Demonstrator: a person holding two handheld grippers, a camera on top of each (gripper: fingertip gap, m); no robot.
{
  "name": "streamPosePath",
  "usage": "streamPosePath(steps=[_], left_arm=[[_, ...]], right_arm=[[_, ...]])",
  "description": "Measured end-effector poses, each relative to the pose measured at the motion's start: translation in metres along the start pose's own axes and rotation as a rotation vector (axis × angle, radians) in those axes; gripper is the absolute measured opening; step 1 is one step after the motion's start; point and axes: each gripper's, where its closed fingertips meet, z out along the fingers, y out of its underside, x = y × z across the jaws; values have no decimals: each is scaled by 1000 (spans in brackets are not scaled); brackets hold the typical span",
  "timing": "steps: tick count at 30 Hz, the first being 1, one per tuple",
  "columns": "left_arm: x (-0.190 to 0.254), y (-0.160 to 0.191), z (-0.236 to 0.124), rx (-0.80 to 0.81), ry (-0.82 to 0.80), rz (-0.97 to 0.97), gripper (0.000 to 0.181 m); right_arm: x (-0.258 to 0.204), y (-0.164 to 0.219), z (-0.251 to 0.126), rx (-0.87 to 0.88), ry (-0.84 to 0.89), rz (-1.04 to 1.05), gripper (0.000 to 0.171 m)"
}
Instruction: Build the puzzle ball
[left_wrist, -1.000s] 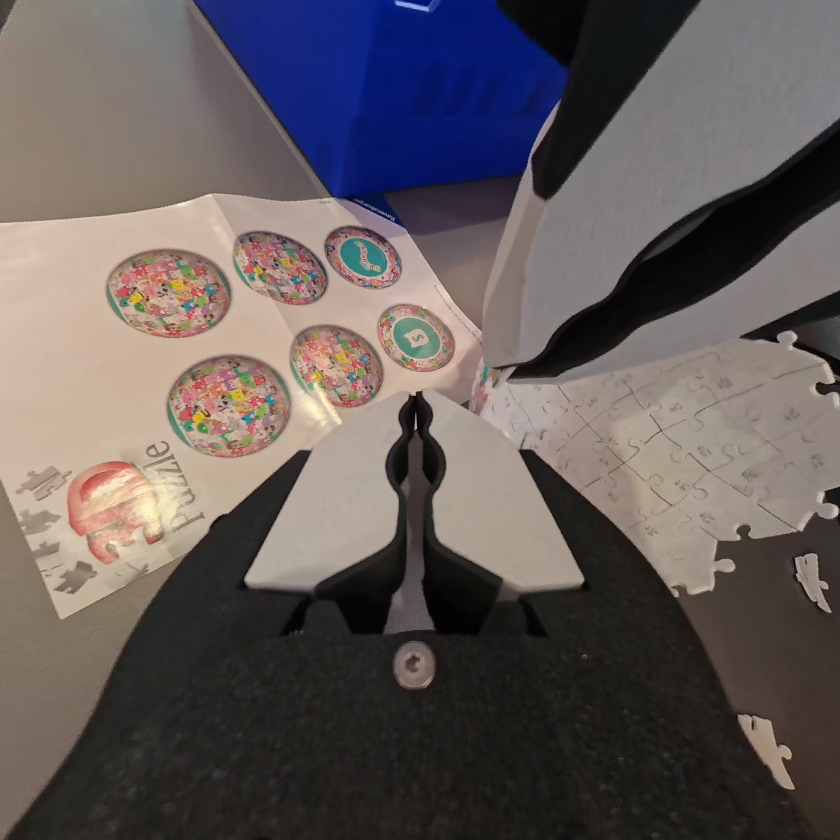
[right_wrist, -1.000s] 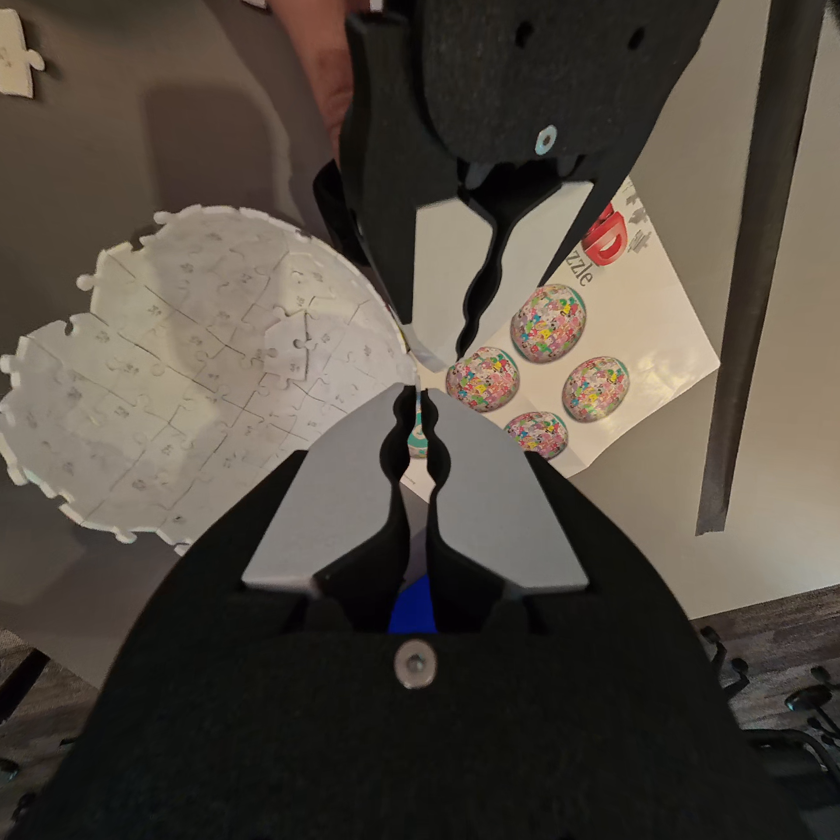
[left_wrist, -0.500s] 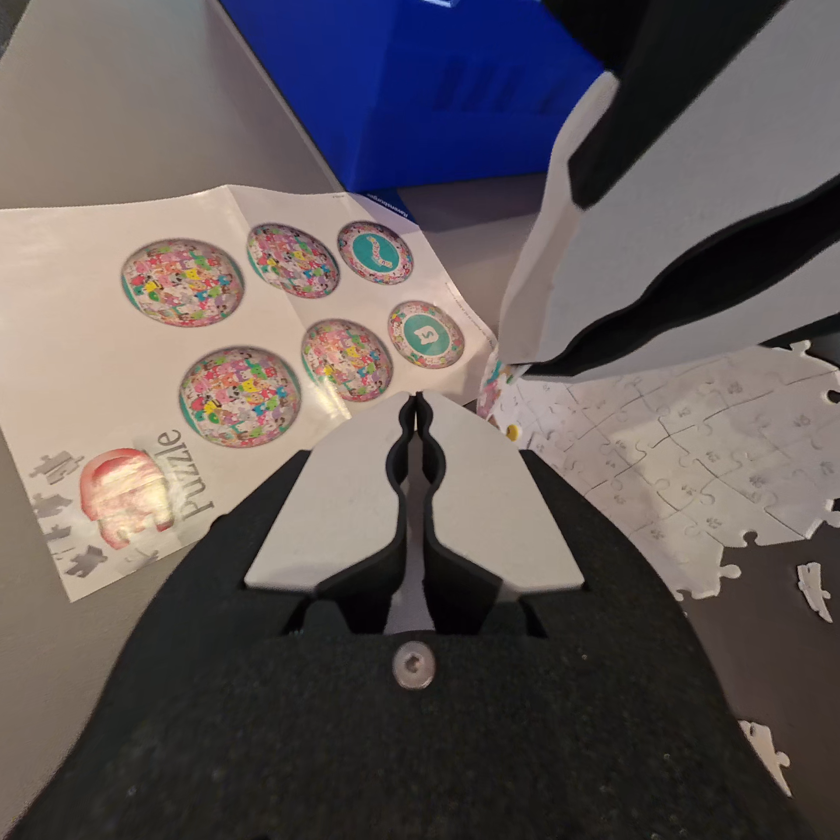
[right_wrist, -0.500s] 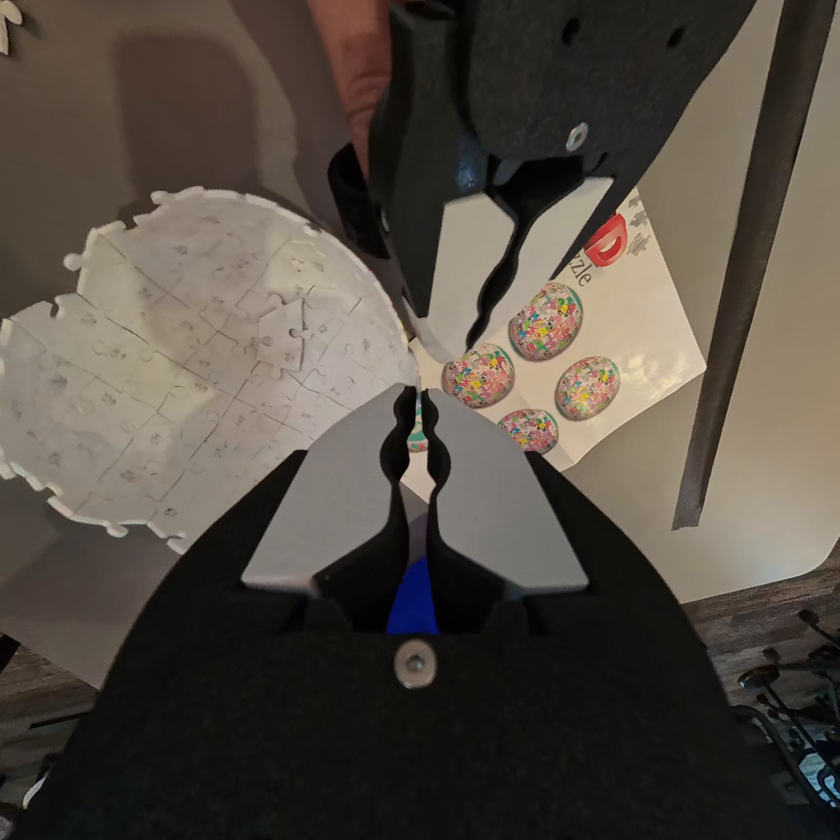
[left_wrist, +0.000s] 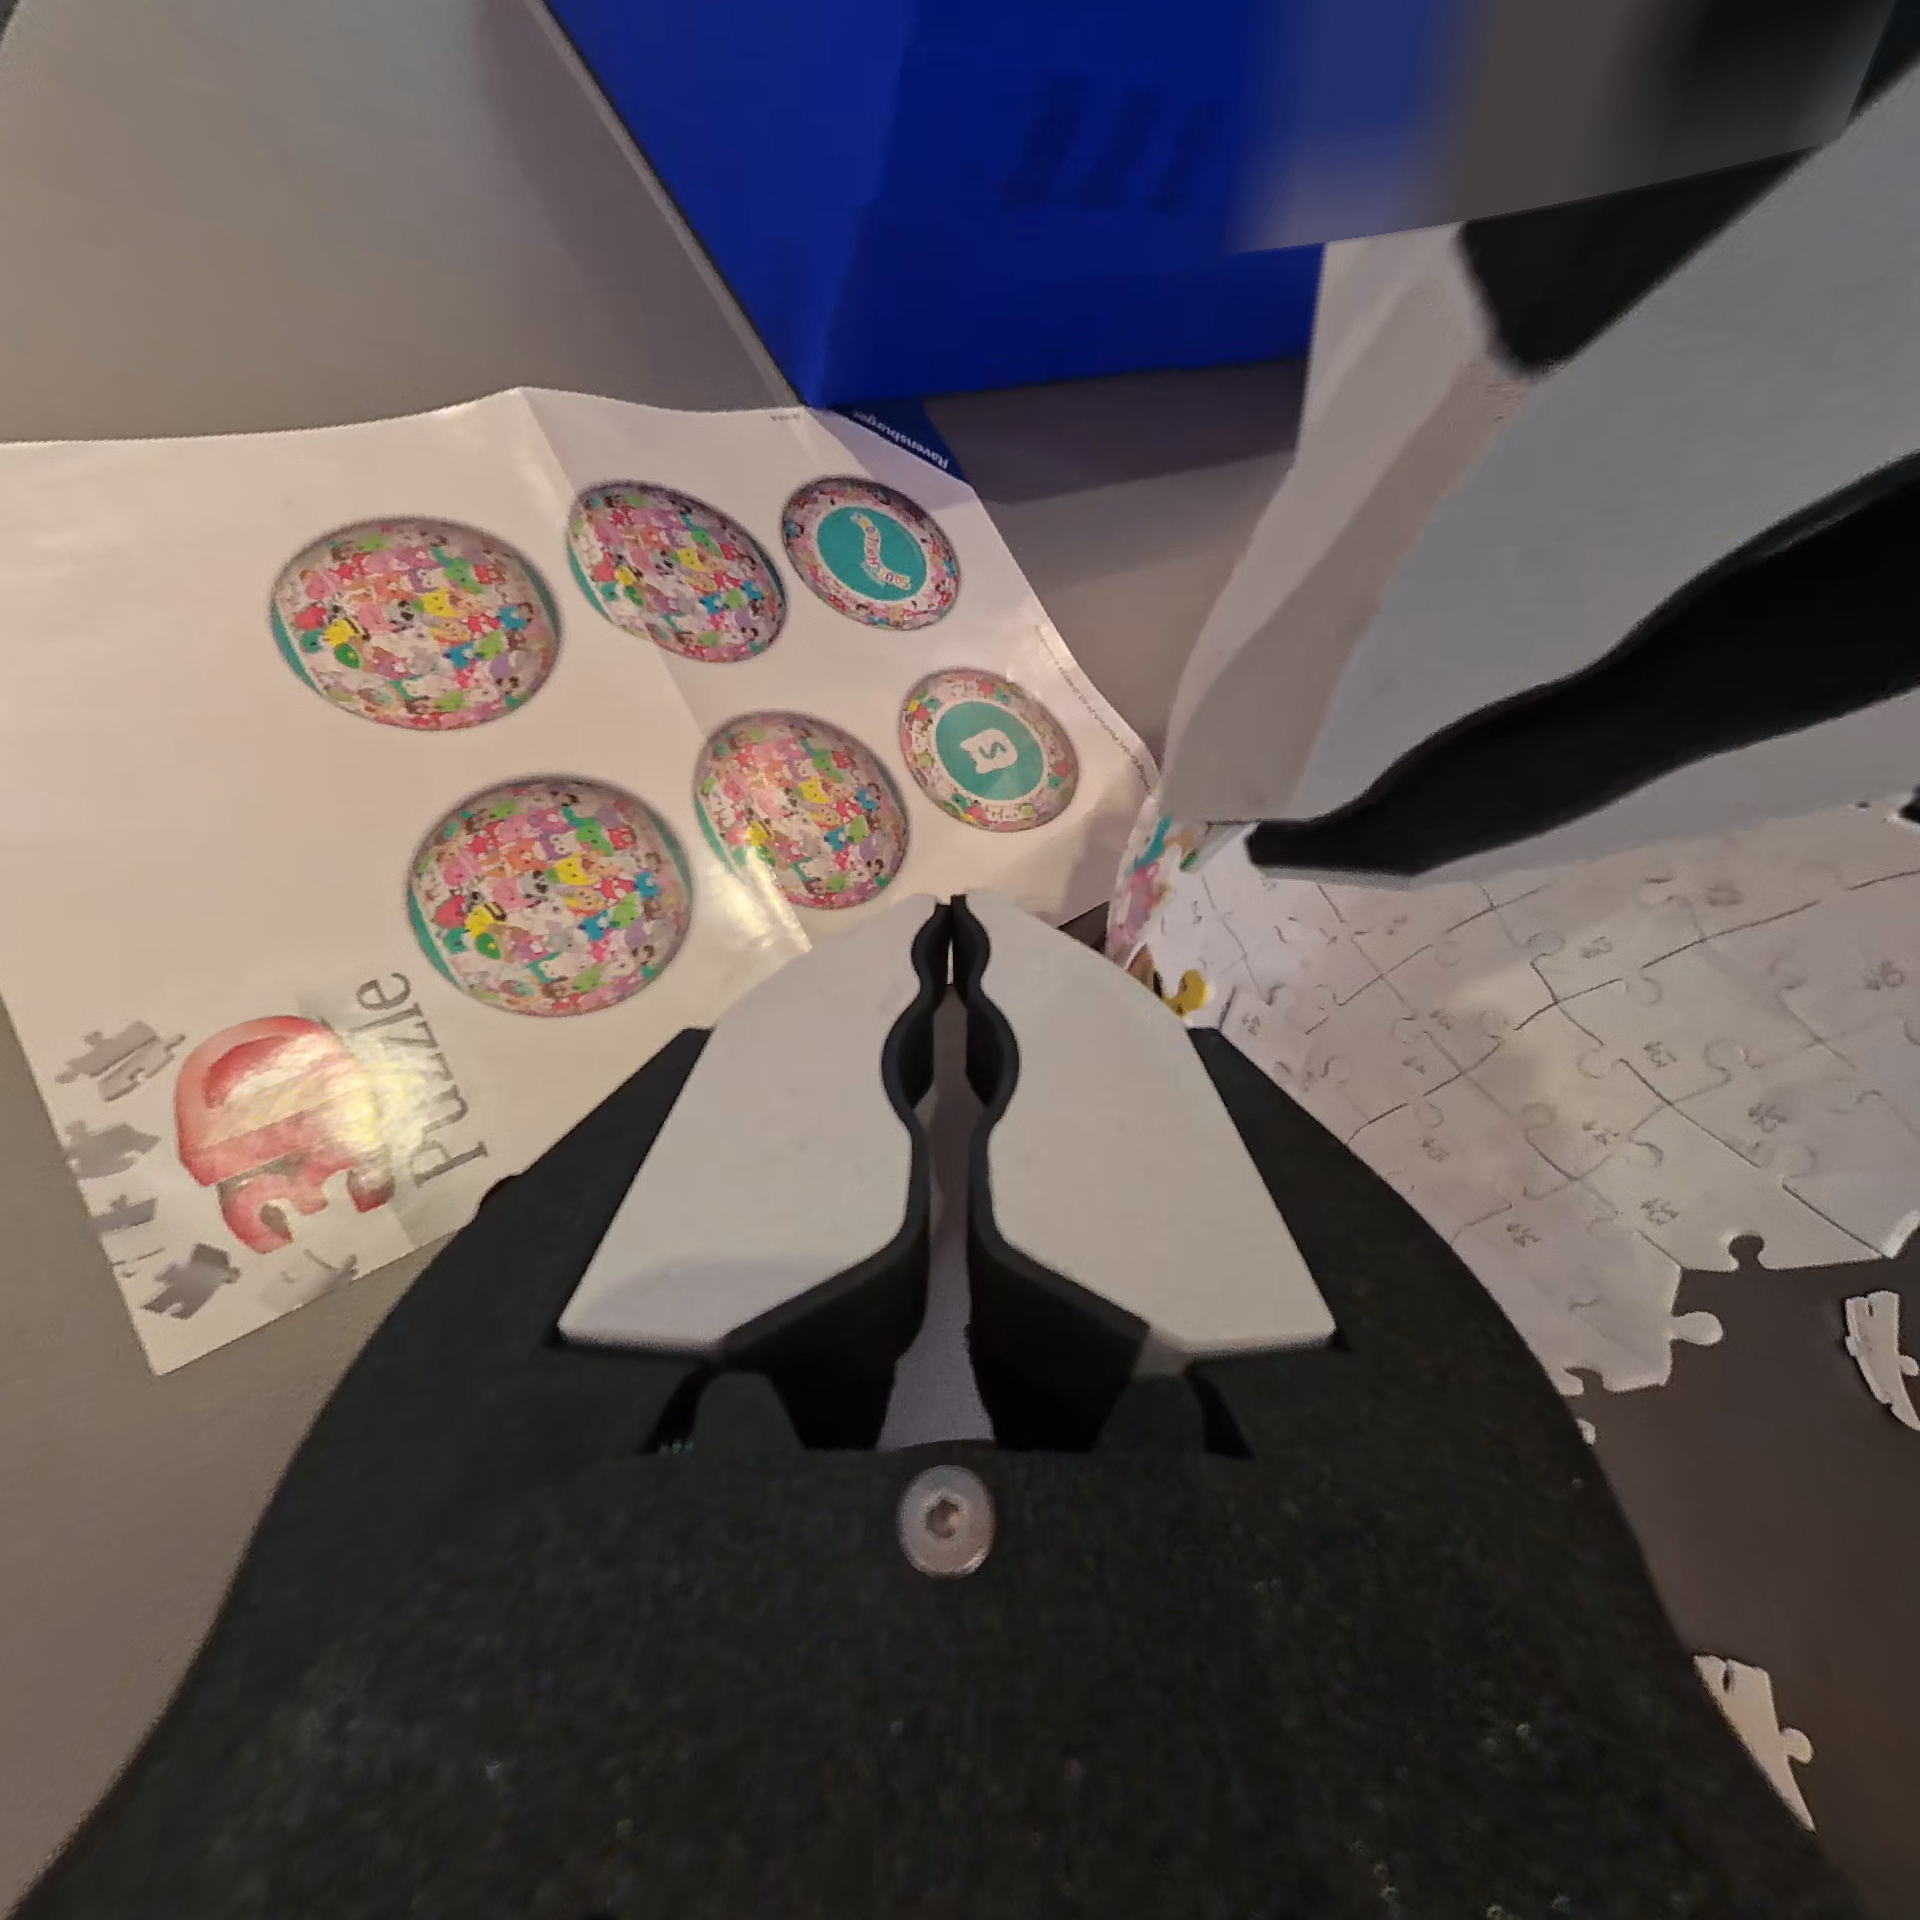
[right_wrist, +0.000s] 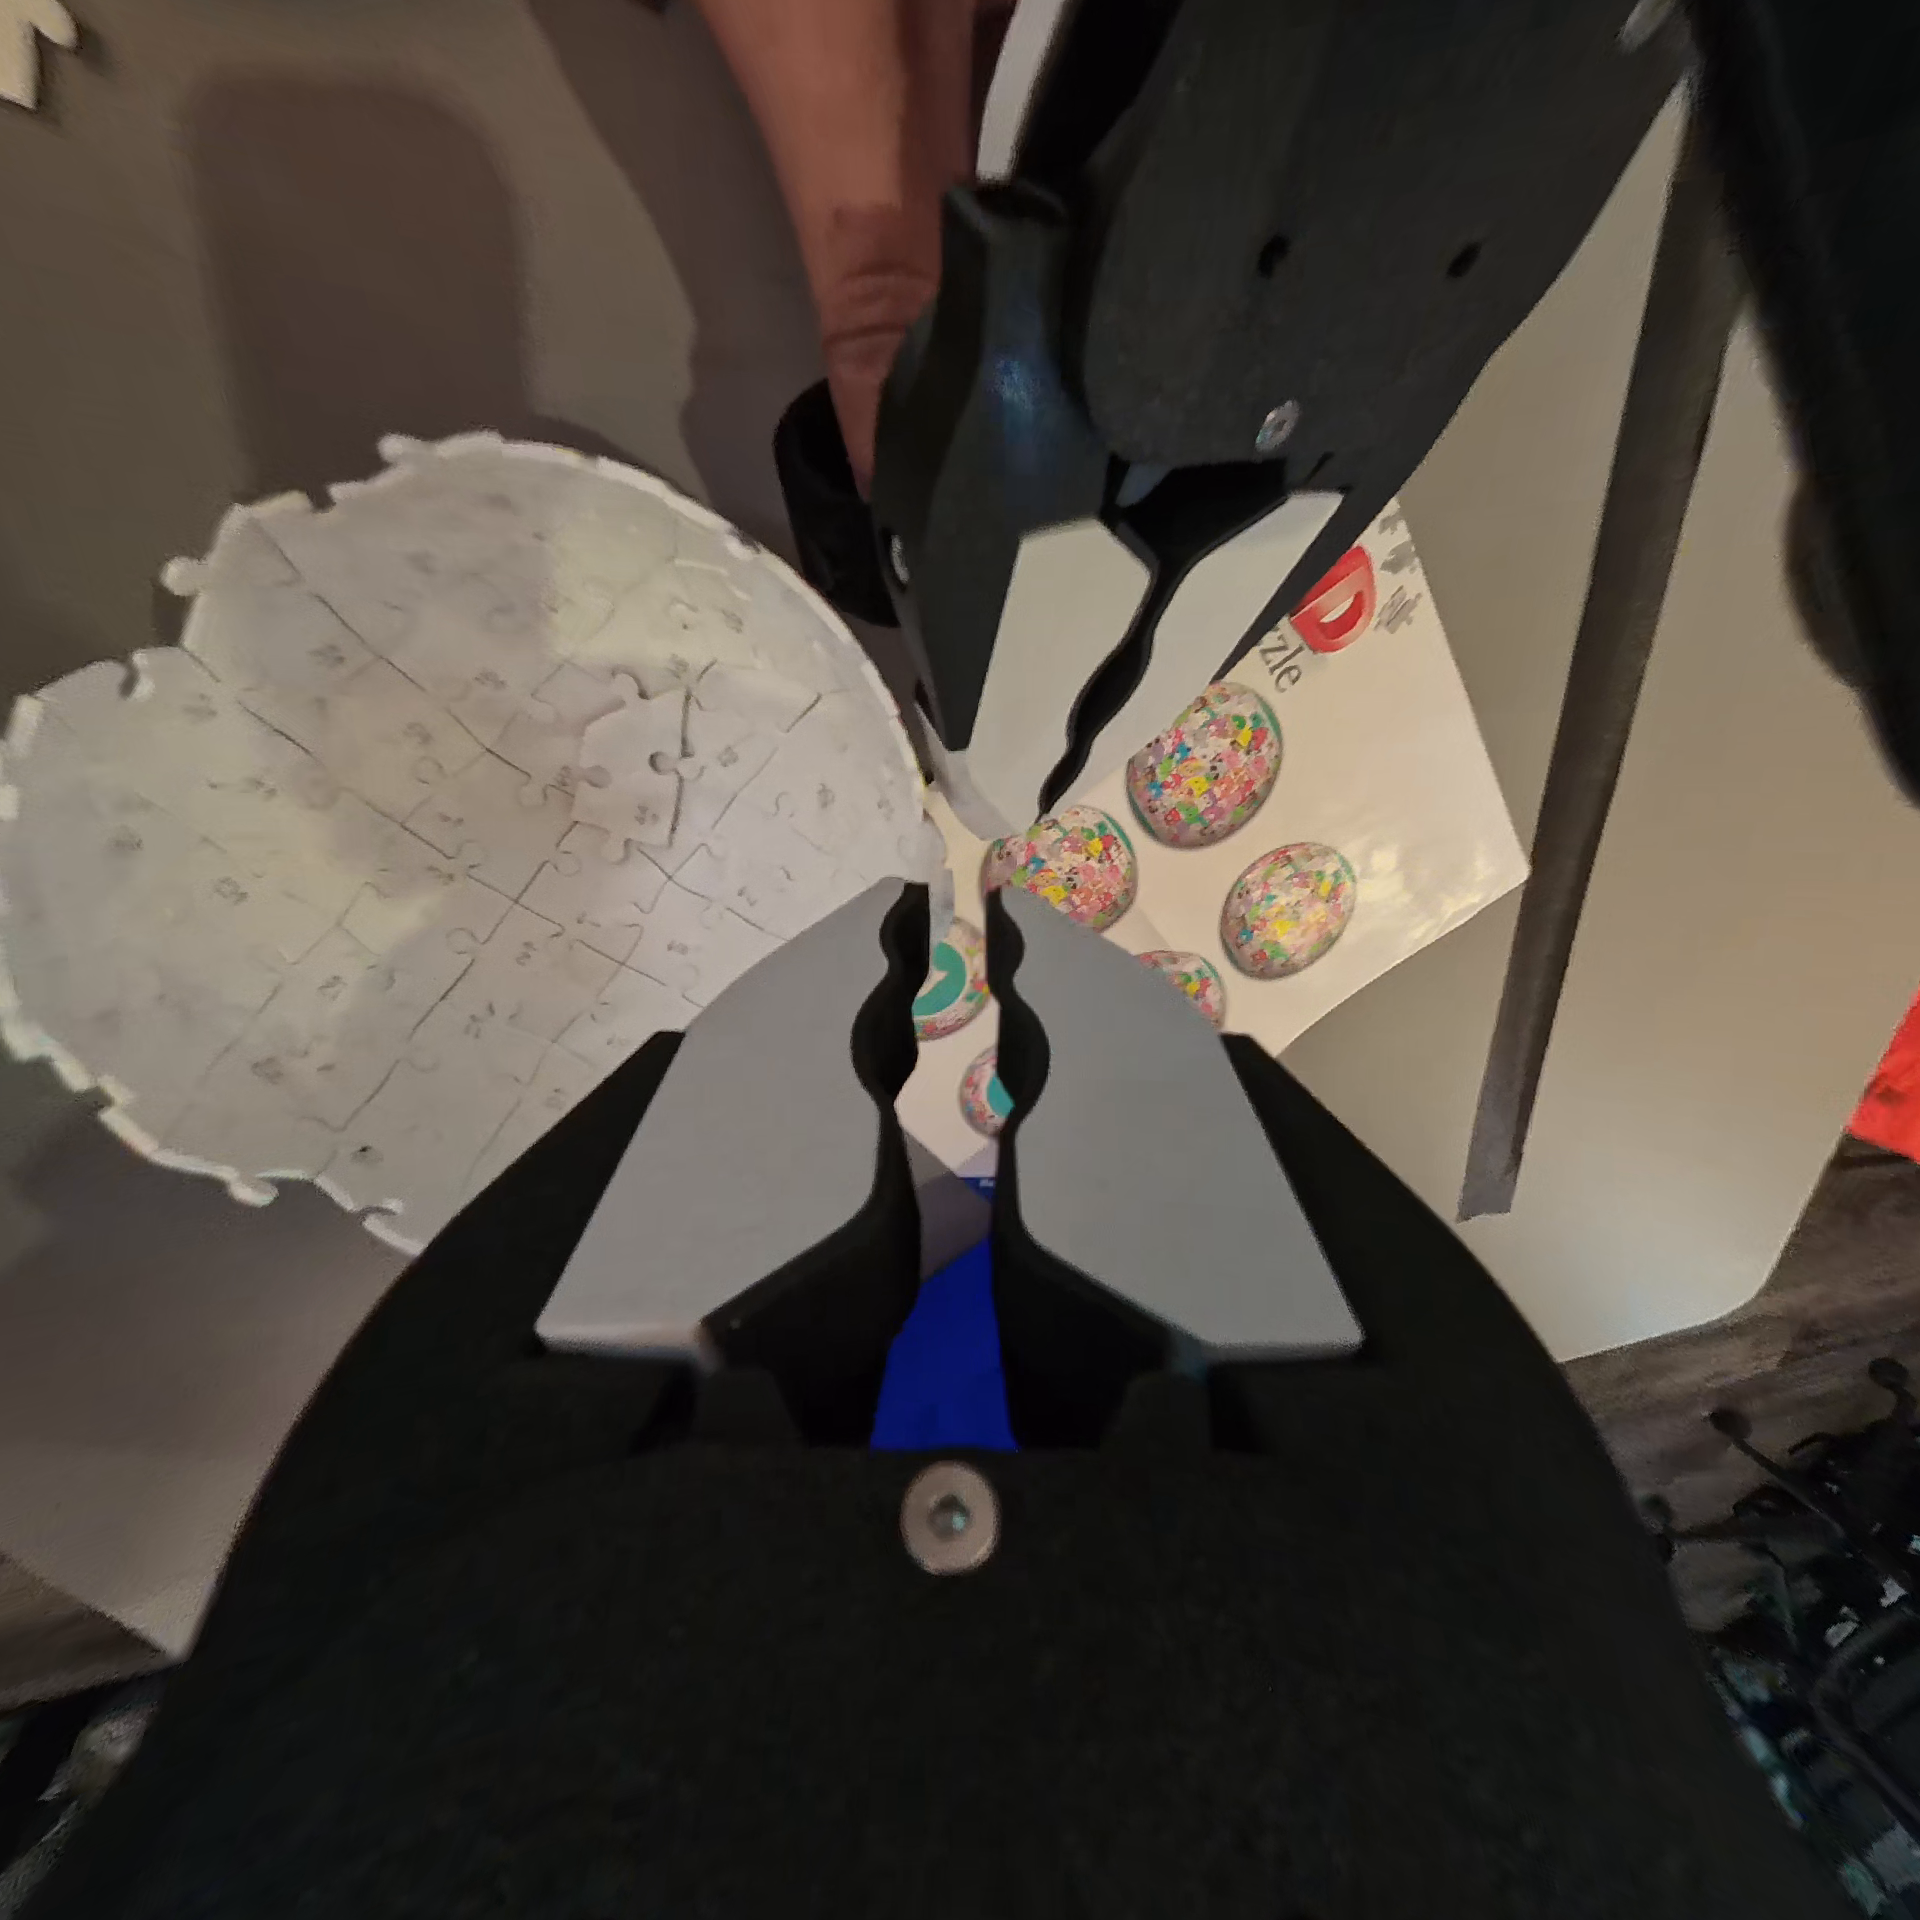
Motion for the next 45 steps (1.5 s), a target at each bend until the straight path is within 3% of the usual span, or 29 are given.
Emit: streamPosePath(steps=[6, 11, 18, 27, 31, 37, 41, 45], left_arm=[[-1, 0, 1, -5, 4, -10, 0], [-3, 2, 2, -19, -6, -21, 0], [-4, 5, 4, -44, -10, -35, 0], [-1, 7, 6, -55, 5, -32, 0], [-1, 7, 5, -55, 7, -34, 0], [-1, 6, 4, -46, 10, -41, 0], [-6, 3, 1, -19, -23, -39, 0], [-33, -4, -22, 71, -182, -14, 0]], right_arm=[[-18, -23, -19, 177, -48, -134, 0], [-30, -12, 10, 35, -60, -194, 0], [-22, -8, 31, -95, 55, -275, 0], [-23, -7, 36, -116, 71, -289, 0], [-25, -10, 18, -84, 66, -294, 0], [2, -24, -46, 141, 118, -139, 0], [-6, -16, -32, 132, -11, -83, 21], [-5, -13, 0, 89, -93, -119, 25]])
